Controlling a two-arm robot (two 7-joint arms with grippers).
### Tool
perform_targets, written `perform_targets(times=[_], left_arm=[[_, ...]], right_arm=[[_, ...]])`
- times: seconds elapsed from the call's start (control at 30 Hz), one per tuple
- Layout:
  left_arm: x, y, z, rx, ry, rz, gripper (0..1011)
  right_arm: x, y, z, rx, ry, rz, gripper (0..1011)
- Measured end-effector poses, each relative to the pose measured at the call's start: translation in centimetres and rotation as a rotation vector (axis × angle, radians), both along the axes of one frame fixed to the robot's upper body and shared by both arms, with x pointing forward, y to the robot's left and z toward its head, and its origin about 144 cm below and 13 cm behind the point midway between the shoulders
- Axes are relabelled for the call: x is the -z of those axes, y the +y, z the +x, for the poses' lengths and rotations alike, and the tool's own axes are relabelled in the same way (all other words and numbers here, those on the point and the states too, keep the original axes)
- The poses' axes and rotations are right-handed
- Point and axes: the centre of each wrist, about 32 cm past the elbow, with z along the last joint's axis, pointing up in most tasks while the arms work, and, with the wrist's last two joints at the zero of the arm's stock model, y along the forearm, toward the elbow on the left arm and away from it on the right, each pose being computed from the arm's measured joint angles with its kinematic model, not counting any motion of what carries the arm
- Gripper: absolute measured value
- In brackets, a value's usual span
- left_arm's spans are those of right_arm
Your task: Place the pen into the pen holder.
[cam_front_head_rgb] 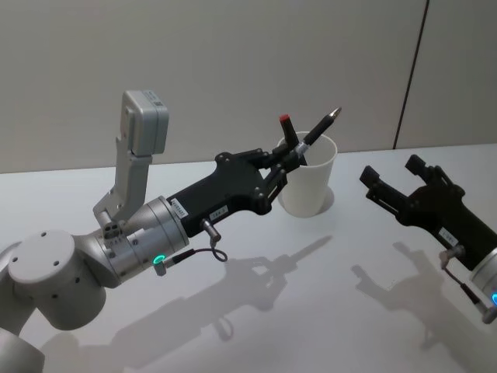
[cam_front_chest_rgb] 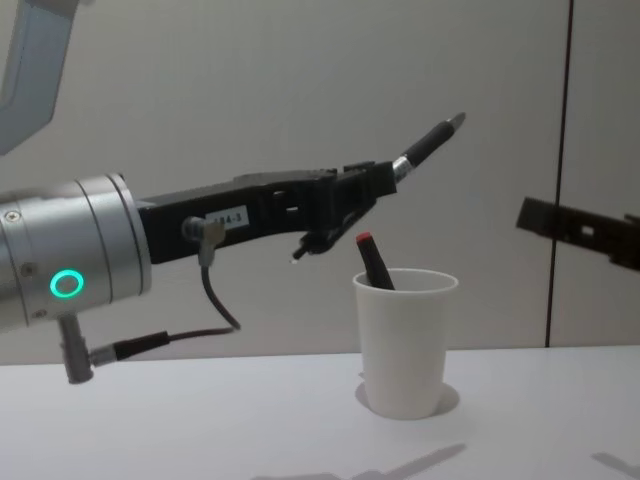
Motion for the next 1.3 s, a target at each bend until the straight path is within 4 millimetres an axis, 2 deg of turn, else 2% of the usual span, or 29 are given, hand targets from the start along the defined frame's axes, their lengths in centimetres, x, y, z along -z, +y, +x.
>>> perform_targets(times=[0.5, 0.97, 1.3], left_arm=[[0.0, 0.0, 0.0, 0.000, -0.001, 0.000, 121], [0.0, 0.0, 0.0, 0.000, -0.001, 0.000, 121], [0.0, 0.0, 0.0, 0.000, -0.001, 0.000, 121]], right_arm=[[-1.1, 0.4, 0.7, -0.132, 0.067, 0.212, 1001], [-2.3, 1.7, 2.1, -0.270, 0.146, 0.424, 1001], [-2.5, 2.8, 2.6, -0.294, 0.191, 0.488, 1001]])
